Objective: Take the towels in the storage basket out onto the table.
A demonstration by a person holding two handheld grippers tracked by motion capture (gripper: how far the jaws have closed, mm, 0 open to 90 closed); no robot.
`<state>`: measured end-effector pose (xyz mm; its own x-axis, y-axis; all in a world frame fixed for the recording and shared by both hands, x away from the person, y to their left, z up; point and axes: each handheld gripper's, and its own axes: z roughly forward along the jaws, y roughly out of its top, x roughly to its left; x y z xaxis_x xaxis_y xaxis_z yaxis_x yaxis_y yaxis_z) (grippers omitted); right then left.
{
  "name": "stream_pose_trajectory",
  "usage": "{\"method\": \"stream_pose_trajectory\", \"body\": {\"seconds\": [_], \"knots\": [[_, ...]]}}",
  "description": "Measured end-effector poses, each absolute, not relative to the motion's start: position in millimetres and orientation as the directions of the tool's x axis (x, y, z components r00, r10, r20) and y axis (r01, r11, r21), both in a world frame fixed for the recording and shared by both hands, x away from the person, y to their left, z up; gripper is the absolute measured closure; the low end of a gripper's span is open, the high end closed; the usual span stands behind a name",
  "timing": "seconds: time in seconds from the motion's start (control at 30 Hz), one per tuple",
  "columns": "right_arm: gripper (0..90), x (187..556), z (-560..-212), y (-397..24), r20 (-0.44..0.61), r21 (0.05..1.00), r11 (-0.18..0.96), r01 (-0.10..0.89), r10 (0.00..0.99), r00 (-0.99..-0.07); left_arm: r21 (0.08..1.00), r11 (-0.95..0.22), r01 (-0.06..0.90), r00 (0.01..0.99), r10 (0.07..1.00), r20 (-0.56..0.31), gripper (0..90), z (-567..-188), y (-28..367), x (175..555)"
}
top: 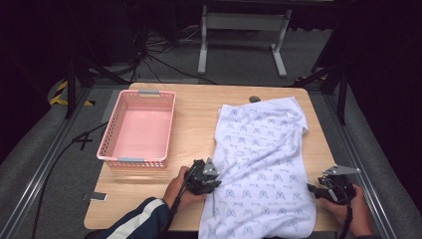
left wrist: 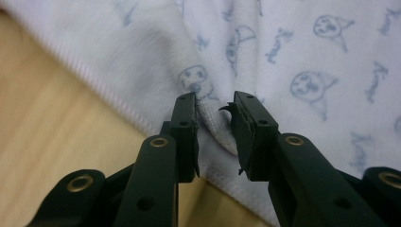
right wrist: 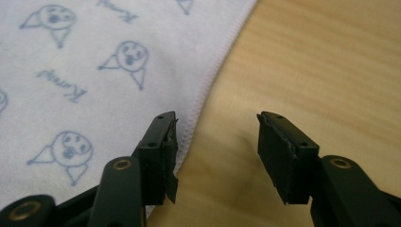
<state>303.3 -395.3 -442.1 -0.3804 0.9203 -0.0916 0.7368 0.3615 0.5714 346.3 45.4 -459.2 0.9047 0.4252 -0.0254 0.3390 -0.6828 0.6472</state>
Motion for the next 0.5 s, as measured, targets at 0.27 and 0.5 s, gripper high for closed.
{"method": "stream_pose_trajectory", "body": {"seconds": [0.27,0.5], "knots": [[53.2,281.1,-433.0,-365.1,-0.037,0.519,0.511,0.685,0.814,-0.579,0.640,-0.694,0.329,0.927,0.367,-0.078,58.1,-454.1,70.1,291.7],[50.5,315.5,-414.0,-338.8,-0.131,0.661,0.502,0.558,0.809,-0.573,0.737,-0.611,0.288,0.914,0.405,-0.022,48.2,-436.3,46.9,325.3]]}}
